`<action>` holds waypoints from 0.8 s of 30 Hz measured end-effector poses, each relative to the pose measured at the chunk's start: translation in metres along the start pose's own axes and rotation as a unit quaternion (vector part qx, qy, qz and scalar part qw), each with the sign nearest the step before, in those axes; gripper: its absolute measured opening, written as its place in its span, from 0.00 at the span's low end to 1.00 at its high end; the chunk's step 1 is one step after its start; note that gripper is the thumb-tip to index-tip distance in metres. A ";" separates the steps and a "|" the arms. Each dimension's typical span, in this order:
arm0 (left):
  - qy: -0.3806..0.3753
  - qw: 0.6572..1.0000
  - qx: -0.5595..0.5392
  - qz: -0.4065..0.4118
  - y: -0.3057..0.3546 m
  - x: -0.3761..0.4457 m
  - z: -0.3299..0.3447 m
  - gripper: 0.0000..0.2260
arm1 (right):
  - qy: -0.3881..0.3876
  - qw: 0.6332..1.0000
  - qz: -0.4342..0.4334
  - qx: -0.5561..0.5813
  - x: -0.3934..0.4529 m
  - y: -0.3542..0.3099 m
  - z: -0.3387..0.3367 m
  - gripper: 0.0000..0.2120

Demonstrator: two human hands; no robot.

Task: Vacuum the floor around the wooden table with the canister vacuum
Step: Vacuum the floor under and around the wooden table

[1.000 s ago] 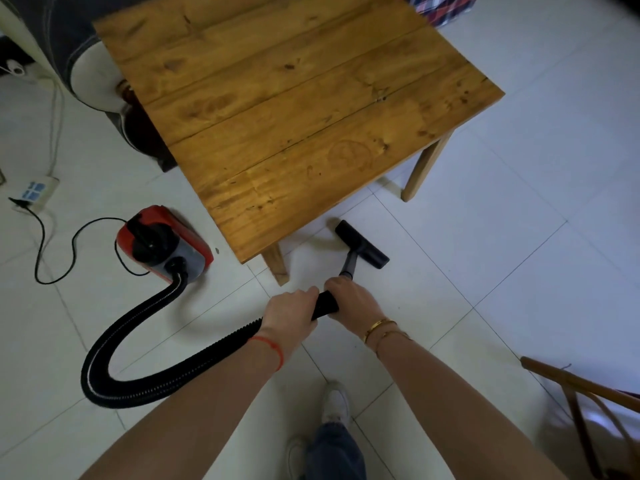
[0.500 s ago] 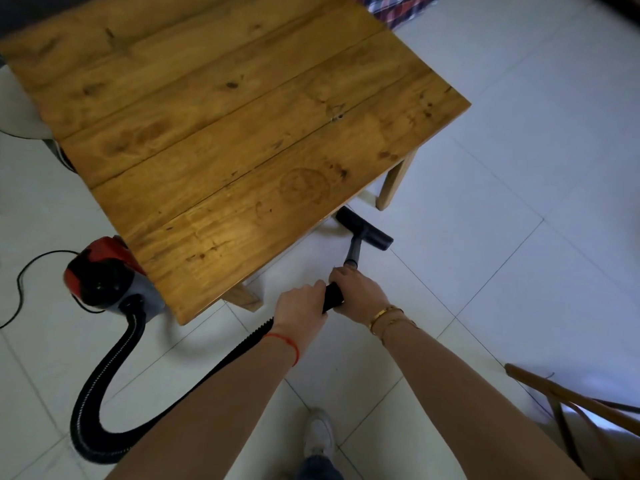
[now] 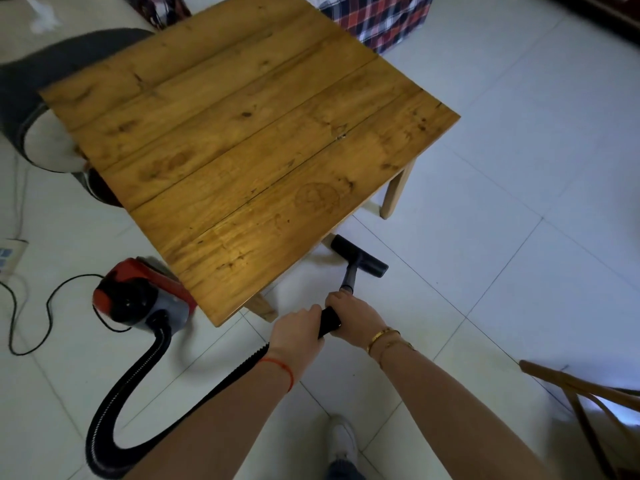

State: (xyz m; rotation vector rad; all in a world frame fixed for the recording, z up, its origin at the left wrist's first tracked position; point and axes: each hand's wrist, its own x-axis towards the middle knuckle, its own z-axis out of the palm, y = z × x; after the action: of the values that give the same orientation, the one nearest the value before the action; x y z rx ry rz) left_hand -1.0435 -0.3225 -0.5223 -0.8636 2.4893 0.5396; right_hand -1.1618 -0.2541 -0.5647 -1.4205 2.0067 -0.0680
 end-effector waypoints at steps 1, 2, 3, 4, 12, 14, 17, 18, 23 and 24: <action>0.000 1.000 0.001 0.004 -0.004 -0.009 0.002 0.10 | 0.005 1.000 0.001 0.007 -0.005 -0.008 0.005 0.11; 0.000 1.000 0.005 0.009 -0.009 -0.018 0.004 0.10 | 0.009 1.000 0.003 0.015 -0.011 -0.016 0.010 0.11; -0.001 1.000 0.010 0.013 -0.014 -0.028 0.006 0.10 | 0.015 1.000 0.005 0.021 -0.017 -0.024 0.016 0.11; -0.003 1.000 0.016 0.017 -0.019 -0.038 0.010 0.11 | 0.022 0.999 0.006 0.029 -0.023 -0.033 0.023 0.10; -0.014 0.998 0.045 0.044 -0.069 -0.127 0.048 0.10 | 0.064 0.995 0.023 0.070 -0.075 -0.115 0.093 0.07; -0.012 0.997 0.049 0.051 -0.085 -0.150 0.057 0.10 | 0.071 0.995 0.022 0.071 -0.086 -0.138 0.107 0.08; -0.016 0.997 0.055 0.050 -0.109 -0.182 0.065 0.10 | 0.072 0.994 0.020 0.078 -0.097 -0.172 0.127 0.08; -0.019 0.997 0.056 0.048 -0.116 -0.191 0.066 0.10 | 0.072 0.994 0.019 0.080 -0.100 -0.182 0.134 0.08; -0.026 0.996 0.076 0.044 -0.149 -0.230 0.070 0.10 | 0.075 0.993 0.023 0.089 -0.111 -0.229 0.159 0.09; -0.025 0.996 0.078 0.044 -0.154 -0.235 0.071 0.10 | 0.074 0.993 0.026 0.092 -0.113 -0.236 0.163 0.09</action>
State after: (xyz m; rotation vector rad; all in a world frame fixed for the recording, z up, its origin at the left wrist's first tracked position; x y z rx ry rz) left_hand -0.7577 -0.2874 -0.4892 -0.6752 2.4941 0.3831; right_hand -0.8595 -0.2011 -0.5406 -1.2774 2.0954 -0.3369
